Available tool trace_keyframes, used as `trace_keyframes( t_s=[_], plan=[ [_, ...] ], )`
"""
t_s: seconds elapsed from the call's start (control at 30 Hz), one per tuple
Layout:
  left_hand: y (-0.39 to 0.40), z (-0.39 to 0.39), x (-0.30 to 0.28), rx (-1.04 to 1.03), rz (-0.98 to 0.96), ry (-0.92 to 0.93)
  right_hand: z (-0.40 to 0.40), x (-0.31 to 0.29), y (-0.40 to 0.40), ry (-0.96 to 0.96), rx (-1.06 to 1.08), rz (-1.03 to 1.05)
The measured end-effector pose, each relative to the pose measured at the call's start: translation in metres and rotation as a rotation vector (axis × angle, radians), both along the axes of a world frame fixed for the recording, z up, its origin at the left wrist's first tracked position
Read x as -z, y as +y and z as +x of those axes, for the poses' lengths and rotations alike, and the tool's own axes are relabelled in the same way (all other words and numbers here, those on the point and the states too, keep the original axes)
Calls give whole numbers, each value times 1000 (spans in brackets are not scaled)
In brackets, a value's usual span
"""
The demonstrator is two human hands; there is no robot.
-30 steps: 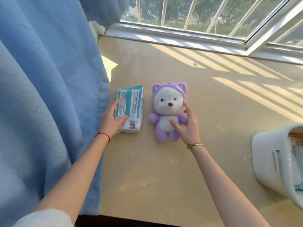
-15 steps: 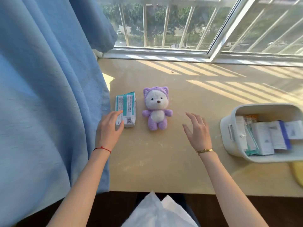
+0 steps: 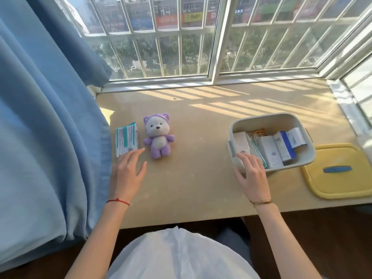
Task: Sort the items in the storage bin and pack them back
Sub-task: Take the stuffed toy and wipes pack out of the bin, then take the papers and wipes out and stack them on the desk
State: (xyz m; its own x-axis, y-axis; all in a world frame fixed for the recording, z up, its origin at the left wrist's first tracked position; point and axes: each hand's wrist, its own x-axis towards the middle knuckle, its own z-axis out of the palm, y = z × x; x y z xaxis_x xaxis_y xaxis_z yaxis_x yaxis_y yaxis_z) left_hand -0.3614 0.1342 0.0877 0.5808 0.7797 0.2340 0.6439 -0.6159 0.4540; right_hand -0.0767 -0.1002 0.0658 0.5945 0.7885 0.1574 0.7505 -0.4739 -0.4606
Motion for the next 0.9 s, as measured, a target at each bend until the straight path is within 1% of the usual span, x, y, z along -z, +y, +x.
trace_keyframes(
  t_s=[0.13, 0.2, 0.37, 0.5, 0.6, 0.77, 0.9],
  plan=[
    [-55, 49, 4, 5, 20, -24, 52, 2, -45, 36, -1, 6],
    [-86, 80, 8, 1, 17, -6, 82, 2, -66, 43, -11, -1],
    [-154, 162, 16, -43, -93, -13, 162, 4, -112, 43, -35, -62],
    [-192, 223, 18, -67, -111, -25, 219, 11, -136, 75, -30, -86],
    [-201, 262, 22, -73, -141, -10, 251, 16, -140, 95, -29, -109],
    [-198, 318, 24, -77, -187, 30, 286, 34, -123, 189, -7, -147],
    [-182, 350, 52, -54, -271, 76, 302, 56, -99, 236, -17, -190]
  ],
)
